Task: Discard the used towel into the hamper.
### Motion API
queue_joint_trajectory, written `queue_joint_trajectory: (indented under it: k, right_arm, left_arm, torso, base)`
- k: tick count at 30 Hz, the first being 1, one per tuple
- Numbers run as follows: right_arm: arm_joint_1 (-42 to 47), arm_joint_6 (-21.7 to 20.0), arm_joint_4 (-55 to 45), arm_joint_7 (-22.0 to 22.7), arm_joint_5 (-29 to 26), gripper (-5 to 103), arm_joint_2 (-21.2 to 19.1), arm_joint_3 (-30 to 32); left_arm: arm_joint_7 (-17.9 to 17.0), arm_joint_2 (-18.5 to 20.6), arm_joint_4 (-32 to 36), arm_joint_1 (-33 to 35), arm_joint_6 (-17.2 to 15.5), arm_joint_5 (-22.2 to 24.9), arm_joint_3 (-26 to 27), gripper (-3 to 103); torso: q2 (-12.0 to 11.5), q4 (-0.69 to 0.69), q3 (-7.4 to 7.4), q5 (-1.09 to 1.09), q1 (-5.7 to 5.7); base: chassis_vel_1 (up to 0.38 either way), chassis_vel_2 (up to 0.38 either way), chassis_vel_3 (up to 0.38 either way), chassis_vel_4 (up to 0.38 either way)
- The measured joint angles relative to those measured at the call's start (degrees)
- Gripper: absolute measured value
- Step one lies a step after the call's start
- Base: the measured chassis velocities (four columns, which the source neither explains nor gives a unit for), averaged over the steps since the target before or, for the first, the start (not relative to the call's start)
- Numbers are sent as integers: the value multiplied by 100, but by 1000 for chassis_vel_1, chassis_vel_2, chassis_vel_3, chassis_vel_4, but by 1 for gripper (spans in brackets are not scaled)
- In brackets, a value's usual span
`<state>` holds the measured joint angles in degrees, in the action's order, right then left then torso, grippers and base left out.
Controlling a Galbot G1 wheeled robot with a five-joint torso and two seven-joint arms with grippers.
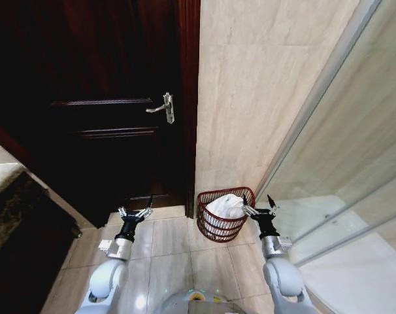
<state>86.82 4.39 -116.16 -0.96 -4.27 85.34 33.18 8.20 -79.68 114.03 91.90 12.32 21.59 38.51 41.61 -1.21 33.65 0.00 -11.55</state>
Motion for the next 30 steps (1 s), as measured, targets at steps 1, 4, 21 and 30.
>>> queue_joint_trajectory:
  k: [1,4,21,30]
  right_arm:
    - [-13,-2,12,-37,-22,100,-16,33]
    - [-32,-22,15,-109,-92,100,-44,130]
    - [319,97,-73,-195,-189,100,-60,133]
    - [276,50,-60,-179,-385,100,-93,93]
  left_arm:
    - [1,-16,-12,9,13,-2,0,100]
    - [3,-51,-61,12,43,-20,-5,100]
    - [83,-108,-81,109,99,-101,-5,100]
    - [130,-119,-39,115,95,-101,14,100]
  torso:
    - [-32,0,-19,0,14]
    - [-117,0,-67,0,51]
    - [-580,-1,-323,0,259]
    - [-819,0,-463,0,356]
  base:
    - [0,0,0,0]
    - [0,0,0,0]
    - [0,0,0,0]
    - [0,0,0,0]
